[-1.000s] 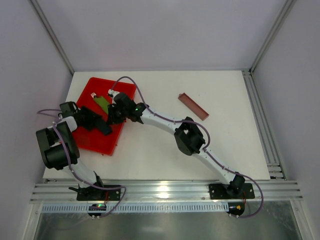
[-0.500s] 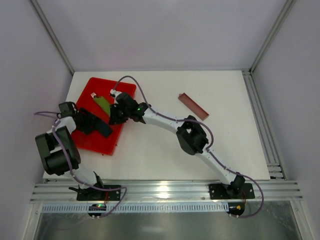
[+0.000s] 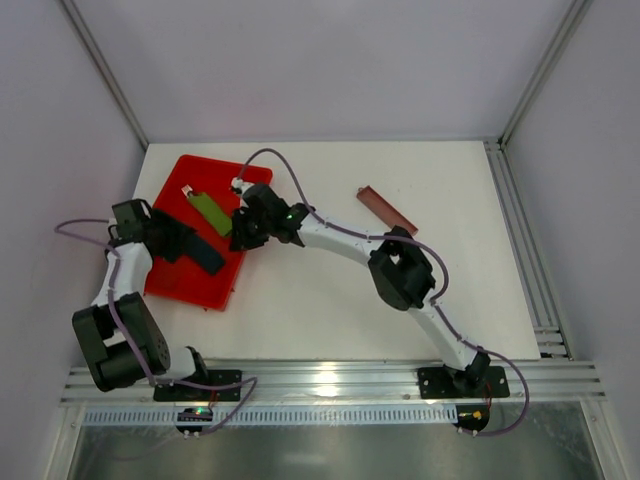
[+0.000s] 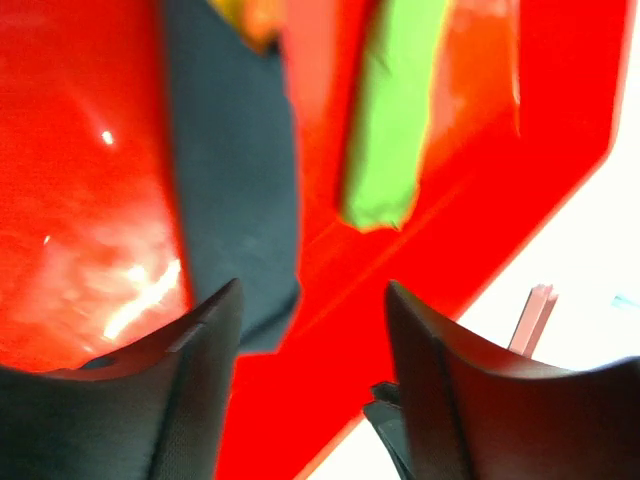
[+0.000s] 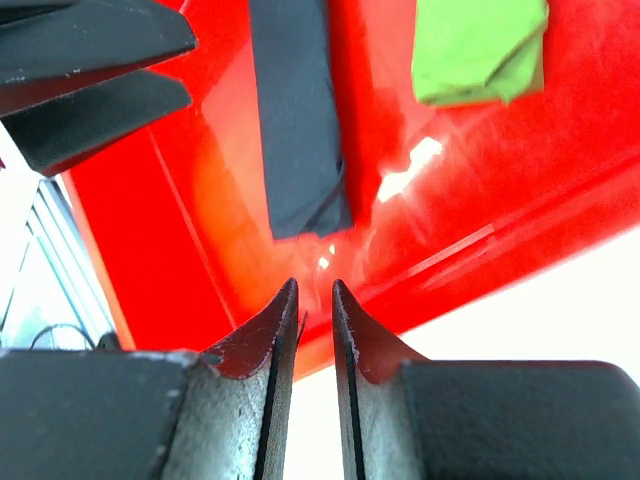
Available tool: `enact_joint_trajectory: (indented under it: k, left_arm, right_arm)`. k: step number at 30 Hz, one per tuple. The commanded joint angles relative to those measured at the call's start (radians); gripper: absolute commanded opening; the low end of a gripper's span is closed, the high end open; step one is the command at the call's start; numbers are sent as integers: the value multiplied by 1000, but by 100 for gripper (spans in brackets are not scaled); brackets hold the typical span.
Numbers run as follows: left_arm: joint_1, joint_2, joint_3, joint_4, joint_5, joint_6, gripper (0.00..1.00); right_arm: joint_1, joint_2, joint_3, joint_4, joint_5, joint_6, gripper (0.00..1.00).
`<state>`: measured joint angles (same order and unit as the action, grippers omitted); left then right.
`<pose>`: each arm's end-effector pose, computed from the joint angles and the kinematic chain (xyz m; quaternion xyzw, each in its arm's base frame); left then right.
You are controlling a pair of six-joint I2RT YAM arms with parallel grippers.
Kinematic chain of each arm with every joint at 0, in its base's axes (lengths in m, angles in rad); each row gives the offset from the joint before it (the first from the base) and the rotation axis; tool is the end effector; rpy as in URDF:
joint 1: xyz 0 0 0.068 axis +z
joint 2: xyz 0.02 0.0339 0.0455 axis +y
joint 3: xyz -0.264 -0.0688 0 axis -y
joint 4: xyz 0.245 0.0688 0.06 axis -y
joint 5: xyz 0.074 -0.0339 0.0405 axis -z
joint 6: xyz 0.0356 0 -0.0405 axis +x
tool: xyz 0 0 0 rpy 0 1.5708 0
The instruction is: Place the utensils on the paper napkin and roll it up
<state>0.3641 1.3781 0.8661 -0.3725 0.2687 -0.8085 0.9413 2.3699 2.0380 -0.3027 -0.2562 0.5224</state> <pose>0.2660 0.0913 0.2211 -0.4788 0.8023 -0.1965 0.2974 0.3152 0.4480 0.2102 -0.2404 0.8538 0.3839 0.2567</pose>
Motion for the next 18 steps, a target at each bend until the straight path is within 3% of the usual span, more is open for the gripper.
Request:
enact_joint_trajectory:
  k: [1, 3, 4, 7, 12, 18]
  left_arm:
    - [-72, -54, -24, 31, -8, 8, 56]
    - [-103, -56, -44, 27, -17, 9, 44]
    - [-108, -53, -55, 38, 4, 8, 33]
    - [-128, -19, -88, 46, -2, -11, 19]
    - [-154, 39, -101, 44, -49, 2, 15]
    - [-154, 116, -90, 61, -46, 14, 16]
  right_arm:
    - [-1, -154, -76, 59, 5, -27, 22]
    - [-6, -196, -149, 77, 11, -35, 22]
    - [-15, -237, -176, 83, 15, -35, 22]
    - [-38, -306, -289, 119, 26, -33, 22]
    - [-75, -460, -455, 178, 35, -22, 22]
    - [-110, -555, -538, 188, 41, -21, 22]
